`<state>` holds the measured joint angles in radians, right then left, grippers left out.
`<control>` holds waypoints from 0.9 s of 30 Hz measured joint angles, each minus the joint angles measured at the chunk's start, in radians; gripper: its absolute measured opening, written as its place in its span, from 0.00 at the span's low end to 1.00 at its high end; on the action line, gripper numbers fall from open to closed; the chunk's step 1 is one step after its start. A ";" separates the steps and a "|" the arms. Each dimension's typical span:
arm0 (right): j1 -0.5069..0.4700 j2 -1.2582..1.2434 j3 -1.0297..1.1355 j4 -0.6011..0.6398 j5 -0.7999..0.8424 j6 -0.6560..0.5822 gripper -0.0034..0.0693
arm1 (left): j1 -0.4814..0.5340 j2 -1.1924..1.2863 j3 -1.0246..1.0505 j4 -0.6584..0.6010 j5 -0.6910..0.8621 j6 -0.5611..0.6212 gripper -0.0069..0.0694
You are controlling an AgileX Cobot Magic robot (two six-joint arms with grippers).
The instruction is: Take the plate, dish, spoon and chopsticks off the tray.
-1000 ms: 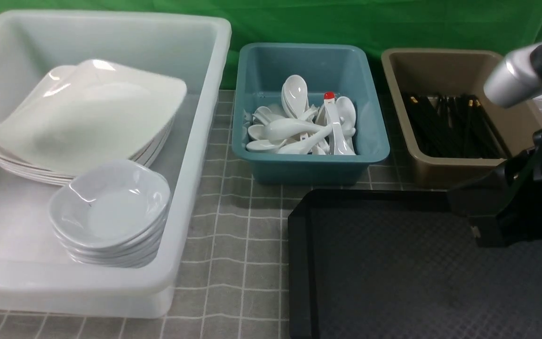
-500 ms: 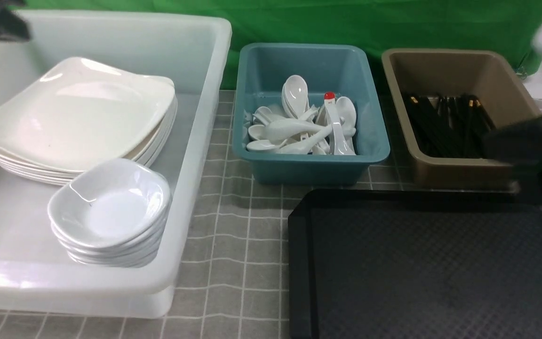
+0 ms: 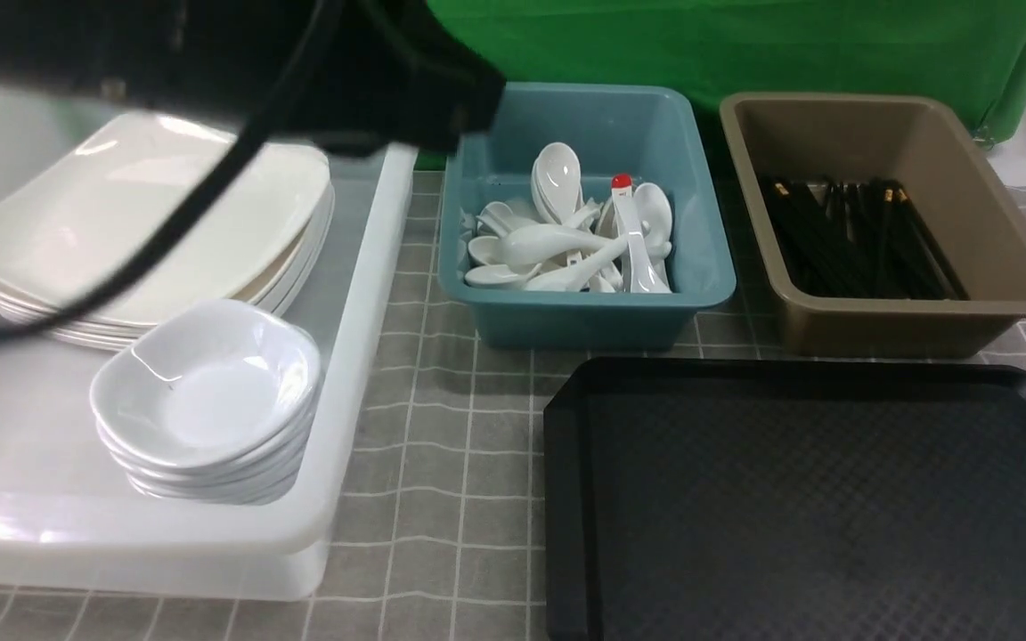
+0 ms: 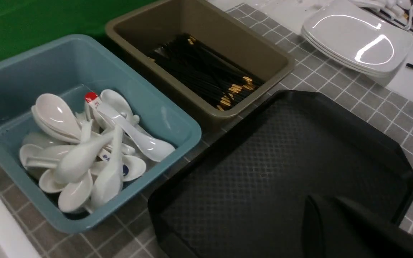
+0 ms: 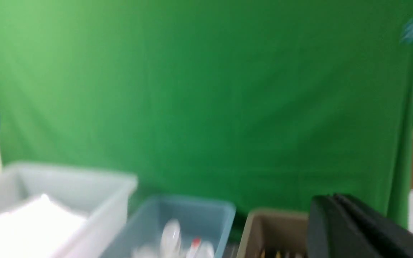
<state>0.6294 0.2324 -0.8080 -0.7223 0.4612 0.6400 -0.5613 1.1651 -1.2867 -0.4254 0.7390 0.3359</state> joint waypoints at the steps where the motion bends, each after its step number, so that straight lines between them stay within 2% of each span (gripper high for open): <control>1: 0.000 -0.052 0.041 -0.020 -0.018 0.023 0.08 | -0.015 -0.036 0.055 0.010 -0.041 -0.021 0.09; 6: 0.000 -0.236 0.145 -0.047 -0.090 0.053 0.08 | -0.032 -0.245 0.356 0.028 -0.230 -0.121 0.09; 16: 0.000 -0.238 0.154 -0.050 -0.096 0.058 0.15 | -0.036 -0.557 0.799 0.028 -0.704 -0.217 0.09; 17: 0.000 -0.238 0.154 -0.050 -0.096 0.058 0.16 | -0.036 -0.599 0.862 0.029 -0.794 -0.226 0.09; 20: 0.000 -0.238 0.154 -0.050 -0.096 0.058 0.17 | -0.036 -0.648 0.946 0.028 -0.917 -0.231 0.09; 23: 0.000 -0.238 0.154 -0.050 -0.096 0.058 0.18 | -0.036 -0.661 0.981 0.033 -0.985 -0.231 0.10; 27: 0.000 -0.238 0.154 -0.050 -0.096 0.073 0.19 | -0.036 -0.661 0.991 0.085 -0.982 -0.231 0.10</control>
<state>0.6294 -0.0051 -0.6541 -0.7728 0.3647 0.7128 -0.5977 0.5044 -0.2956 -0.3399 -0.2433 0.1044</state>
